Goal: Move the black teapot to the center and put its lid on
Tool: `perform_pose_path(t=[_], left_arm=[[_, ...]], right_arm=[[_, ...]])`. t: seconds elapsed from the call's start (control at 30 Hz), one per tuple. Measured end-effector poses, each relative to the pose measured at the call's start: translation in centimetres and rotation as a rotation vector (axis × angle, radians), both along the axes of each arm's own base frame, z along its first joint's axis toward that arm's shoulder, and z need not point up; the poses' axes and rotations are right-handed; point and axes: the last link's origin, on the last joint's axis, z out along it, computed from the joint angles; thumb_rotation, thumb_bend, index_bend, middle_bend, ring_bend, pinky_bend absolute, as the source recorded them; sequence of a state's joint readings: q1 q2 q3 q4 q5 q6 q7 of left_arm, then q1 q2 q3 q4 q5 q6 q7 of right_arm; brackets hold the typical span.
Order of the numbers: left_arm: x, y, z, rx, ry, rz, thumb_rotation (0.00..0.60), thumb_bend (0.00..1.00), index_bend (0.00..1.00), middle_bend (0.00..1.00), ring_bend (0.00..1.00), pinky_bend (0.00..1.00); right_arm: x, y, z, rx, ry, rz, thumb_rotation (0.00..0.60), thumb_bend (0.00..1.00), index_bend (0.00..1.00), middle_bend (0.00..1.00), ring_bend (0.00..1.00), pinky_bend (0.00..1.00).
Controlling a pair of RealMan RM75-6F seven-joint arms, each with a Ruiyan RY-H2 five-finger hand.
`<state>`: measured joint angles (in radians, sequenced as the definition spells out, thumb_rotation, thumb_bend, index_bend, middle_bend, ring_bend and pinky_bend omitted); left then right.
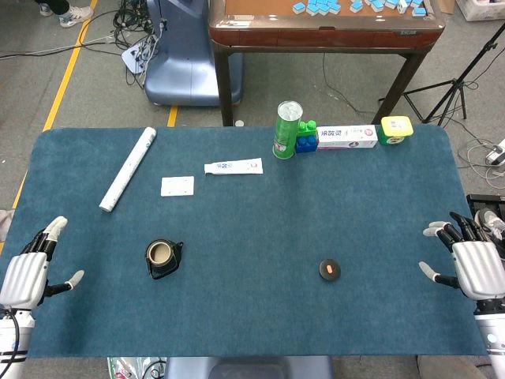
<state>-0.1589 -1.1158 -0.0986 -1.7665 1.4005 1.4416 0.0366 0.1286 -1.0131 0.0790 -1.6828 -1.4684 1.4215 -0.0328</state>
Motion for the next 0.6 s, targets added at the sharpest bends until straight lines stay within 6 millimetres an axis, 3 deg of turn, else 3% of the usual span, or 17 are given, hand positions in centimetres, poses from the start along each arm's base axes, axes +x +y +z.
perform_pose_path(t=[0.6], left_arm=[[1.5,2.4,-1.1,-0.149,0.026,-0.108,0.6,0.19,0.05,0.09,0.11,0.2]], right_arm=[[1.6,-1.2,3.1,-0.143,0.03,0.02,0.6,0.22,0.35,0.3,0.1,0.12]])
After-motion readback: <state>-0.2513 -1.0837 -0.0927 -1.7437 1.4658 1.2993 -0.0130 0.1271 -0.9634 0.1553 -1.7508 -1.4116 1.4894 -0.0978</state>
